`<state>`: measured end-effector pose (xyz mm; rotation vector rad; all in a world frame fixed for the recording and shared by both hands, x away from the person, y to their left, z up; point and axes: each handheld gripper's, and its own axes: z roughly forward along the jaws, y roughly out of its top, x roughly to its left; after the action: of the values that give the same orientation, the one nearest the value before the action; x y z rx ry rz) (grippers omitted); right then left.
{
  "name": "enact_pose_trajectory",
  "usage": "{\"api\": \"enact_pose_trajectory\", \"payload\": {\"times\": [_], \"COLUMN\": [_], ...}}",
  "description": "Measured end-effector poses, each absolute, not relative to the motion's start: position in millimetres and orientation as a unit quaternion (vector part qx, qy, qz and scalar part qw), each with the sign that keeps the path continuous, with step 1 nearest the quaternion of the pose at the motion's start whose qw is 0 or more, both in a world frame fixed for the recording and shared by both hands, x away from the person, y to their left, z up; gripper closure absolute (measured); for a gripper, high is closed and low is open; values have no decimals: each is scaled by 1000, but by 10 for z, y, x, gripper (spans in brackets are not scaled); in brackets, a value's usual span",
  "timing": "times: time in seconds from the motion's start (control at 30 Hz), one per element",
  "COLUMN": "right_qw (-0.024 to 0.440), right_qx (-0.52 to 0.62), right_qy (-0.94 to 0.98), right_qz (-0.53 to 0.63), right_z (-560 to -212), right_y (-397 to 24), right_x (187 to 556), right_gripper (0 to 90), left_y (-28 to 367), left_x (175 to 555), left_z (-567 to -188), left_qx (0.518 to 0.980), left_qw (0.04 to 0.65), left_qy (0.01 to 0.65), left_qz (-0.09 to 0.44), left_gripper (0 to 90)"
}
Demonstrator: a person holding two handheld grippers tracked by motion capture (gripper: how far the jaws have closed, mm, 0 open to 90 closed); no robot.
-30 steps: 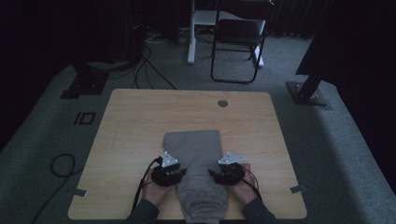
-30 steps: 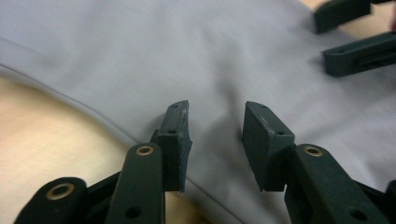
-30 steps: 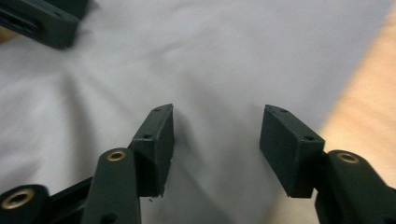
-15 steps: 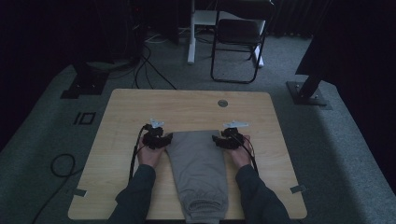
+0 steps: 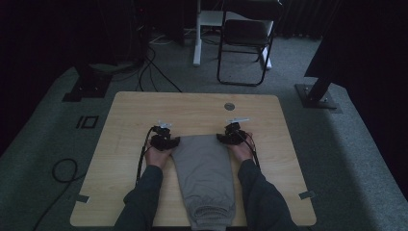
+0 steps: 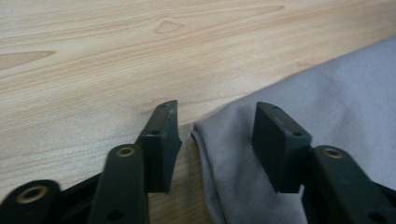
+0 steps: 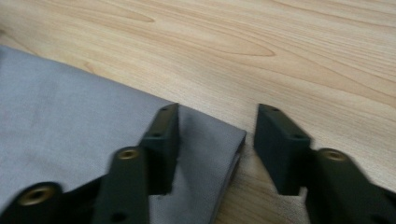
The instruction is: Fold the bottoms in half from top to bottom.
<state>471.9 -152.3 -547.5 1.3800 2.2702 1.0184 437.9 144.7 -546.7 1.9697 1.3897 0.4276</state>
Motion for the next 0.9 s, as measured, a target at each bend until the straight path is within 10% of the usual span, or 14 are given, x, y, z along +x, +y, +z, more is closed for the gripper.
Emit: {"api": "enact_pose_trajectory", "payload": {"times": [0.27, 0.9], "right_qw": [120, 176], "right_qx": [473, 406], "right_qy": [801, 772], "right_qz": [346, 457], "right_z": [-5436, -4645], "right_y": [-1488, -1681], "right_x": [4713, 4440], "right_gripper": [860, 866], "left_y": [1395, 1468], "left_x": [4391, 4247], "left_z": [-5394, -4538], "left_qx": [774, 744], "left_qw": [336, 434], "left_qy": [515, 462], "left_qz": [152, 212], "left_gripper": [842, 841]}}
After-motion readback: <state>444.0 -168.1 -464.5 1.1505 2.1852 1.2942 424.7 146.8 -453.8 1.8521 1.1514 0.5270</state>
